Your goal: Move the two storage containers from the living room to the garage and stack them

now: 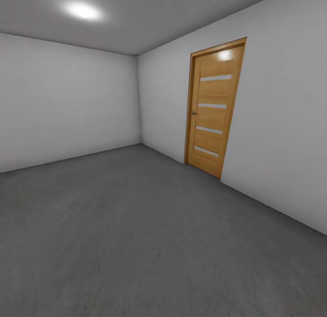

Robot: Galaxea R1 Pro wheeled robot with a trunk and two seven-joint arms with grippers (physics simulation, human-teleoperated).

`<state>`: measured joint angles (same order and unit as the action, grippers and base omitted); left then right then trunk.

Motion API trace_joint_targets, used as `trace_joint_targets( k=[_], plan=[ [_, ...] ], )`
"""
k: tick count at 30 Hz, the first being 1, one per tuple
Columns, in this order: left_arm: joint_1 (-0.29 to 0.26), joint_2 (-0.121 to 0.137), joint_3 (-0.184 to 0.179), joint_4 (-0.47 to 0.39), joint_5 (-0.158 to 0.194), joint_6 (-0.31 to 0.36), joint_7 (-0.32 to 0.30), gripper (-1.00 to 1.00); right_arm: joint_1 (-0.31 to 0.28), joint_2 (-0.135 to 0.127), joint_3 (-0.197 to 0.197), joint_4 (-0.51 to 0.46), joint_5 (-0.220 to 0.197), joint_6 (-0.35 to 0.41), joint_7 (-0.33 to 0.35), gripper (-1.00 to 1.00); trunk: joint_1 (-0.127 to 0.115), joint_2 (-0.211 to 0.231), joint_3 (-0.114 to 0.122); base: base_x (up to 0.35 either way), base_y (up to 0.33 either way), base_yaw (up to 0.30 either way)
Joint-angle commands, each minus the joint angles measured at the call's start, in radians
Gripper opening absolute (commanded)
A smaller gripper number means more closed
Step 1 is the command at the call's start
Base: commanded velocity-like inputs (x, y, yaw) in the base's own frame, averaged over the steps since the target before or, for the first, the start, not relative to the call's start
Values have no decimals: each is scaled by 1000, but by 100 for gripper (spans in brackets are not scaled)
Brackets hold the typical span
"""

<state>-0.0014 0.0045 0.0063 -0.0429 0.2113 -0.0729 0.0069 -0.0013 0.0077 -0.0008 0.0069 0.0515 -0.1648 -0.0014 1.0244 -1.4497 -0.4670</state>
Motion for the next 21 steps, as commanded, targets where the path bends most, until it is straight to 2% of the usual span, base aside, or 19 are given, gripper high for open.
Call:
trace_joint_targets(
  k=[1,21],
  plan=[
    [0,0,0,0,5,-2,1,100,0,0,-1,1,5,-4,0,100,1,0,-1,323,0,0],
    [0,0,0,0,5,-2,1,100,0,0,-1,1,5,-4,0,100,1,0,-1,323,0,0]
  ],
)
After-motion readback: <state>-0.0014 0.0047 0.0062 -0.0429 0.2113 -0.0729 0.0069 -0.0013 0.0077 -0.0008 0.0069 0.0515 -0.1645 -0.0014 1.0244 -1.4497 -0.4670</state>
